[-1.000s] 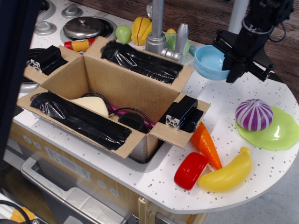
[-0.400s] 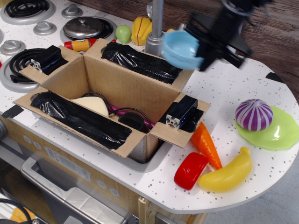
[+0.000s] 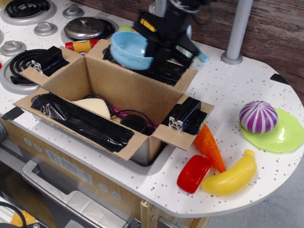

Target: Pick up bowl and put in small4fbox

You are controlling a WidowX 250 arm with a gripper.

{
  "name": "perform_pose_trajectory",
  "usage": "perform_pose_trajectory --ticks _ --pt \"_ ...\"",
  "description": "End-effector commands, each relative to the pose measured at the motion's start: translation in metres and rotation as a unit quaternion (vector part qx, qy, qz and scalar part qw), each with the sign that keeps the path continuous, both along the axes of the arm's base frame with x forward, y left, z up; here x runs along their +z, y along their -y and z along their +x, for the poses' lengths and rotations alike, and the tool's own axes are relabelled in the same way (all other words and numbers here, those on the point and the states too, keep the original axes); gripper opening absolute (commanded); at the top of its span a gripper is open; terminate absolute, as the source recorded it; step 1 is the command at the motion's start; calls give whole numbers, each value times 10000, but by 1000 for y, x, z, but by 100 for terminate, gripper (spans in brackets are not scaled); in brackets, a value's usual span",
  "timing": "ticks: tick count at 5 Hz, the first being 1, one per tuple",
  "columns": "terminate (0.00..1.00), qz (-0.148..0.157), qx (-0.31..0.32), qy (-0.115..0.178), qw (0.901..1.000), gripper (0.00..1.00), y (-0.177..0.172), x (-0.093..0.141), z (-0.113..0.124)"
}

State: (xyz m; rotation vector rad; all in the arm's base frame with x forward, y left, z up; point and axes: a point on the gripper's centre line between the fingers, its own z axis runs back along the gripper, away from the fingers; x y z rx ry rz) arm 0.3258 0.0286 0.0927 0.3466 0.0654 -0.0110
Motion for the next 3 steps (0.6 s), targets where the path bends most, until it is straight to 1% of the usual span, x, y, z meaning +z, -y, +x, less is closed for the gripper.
perform_pose_trajectory --ticks 1,2,3 --pt "0 -245 -157 105 9995 100 -12 7 3" --pt "0 -245 -157 105 9995 100 -12 7 3" --pt "100 -245 -157 105 9995 100 -12 7 3"
